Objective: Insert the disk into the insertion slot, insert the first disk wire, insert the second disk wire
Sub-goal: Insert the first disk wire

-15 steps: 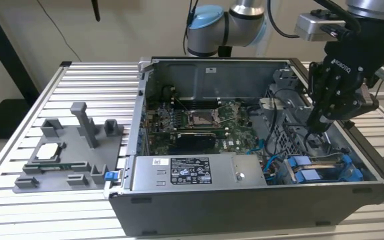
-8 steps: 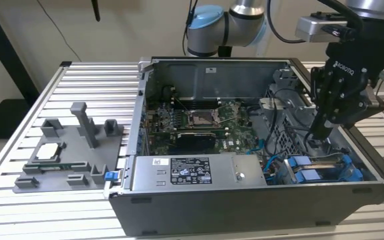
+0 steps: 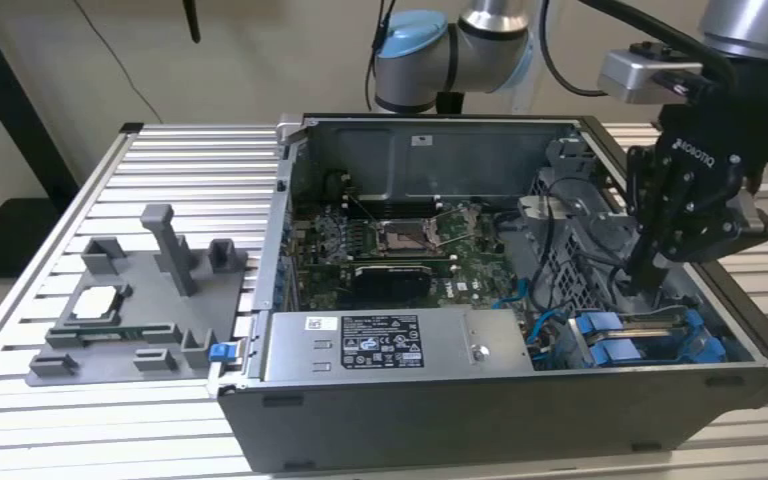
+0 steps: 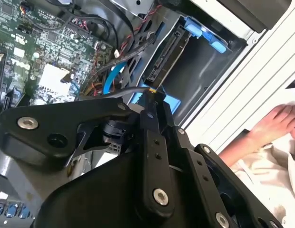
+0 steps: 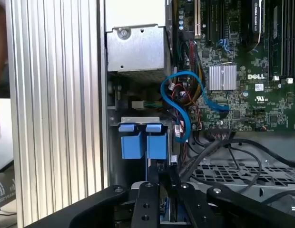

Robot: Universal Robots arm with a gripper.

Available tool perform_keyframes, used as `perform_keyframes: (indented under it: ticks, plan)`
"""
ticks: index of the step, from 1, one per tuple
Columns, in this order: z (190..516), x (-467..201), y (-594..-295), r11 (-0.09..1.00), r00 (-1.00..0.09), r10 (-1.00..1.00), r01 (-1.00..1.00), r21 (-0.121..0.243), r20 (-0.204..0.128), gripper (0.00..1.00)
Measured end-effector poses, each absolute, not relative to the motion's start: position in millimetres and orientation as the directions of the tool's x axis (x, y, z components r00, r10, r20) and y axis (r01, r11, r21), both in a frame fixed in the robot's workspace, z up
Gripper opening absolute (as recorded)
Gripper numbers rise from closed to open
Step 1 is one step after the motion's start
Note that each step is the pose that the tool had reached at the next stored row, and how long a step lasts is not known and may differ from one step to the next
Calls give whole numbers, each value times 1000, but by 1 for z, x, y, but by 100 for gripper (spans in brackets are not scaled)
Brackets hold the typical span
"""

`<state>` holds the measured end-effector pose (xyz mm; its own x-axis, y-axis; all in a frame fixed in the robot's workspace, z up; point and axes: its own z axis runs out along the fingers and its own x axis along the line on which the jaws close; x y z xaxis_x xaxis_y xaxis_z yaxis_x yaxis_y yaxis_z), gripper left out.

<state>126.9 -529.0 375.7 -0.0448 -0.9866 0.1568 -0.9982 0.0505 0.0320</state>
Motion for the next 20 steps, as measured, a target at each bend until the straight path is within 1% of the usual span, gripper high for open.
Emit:
perform_keyframes:
  ticks: [9,18,20]
  plan:
    - [371,132,-547,48,-45,-996,-998,36,77,0]
    - [368,135,-562,43,-45,-998,-998,41,-33,0]
    - [367,136,-564,43,-45,-998,-998,42,-45,0]
